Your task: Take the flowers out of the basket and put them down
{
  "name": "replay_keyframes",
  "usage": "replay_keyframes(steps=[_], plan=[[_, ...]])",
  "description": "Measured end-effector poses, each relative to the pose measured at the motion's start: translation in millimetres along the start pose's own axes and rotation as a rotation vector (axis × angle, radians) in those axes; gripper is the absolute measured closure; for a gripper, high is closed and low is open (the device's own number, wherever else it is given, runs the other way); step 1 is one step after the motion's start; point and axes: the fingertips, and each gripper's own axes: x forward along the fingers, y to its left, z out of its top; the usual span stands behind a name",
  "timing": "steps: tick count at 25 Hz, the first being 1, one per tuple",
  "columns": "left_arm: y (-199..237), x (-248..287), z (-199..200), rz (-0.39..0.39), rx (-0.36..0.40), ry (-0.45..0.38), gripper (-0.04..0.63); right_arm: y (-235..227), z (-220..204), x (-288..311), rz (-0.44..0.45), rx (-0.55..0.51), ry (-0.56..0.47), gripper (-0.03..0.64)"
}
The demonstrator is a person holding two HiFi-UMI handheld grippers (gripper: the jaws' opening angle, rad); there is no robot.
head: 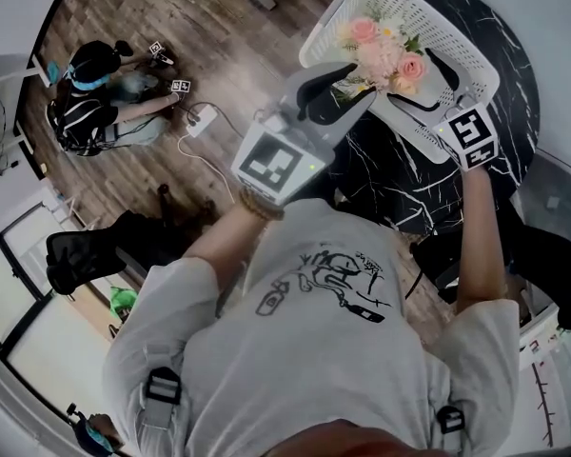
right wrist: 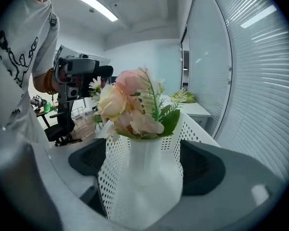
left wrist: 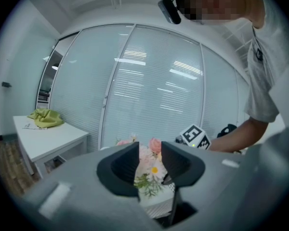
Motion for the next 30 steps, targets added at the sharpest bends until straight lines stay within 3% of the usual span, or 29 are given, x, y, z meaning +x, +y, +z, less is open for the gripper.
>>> replay_keyframes(steps=[12, 30], plan=[[5, 0, -3, 0.018, -0.019, -0.018, 0.451, 5, -16, 42, 0.073, 0.003, 0.009, 0.127], [13, -1, 1, 0.028, -0.004, -0.047, 0.451, 7, -23, 78, 0.101, 0.048, -0.145, 0.129]])
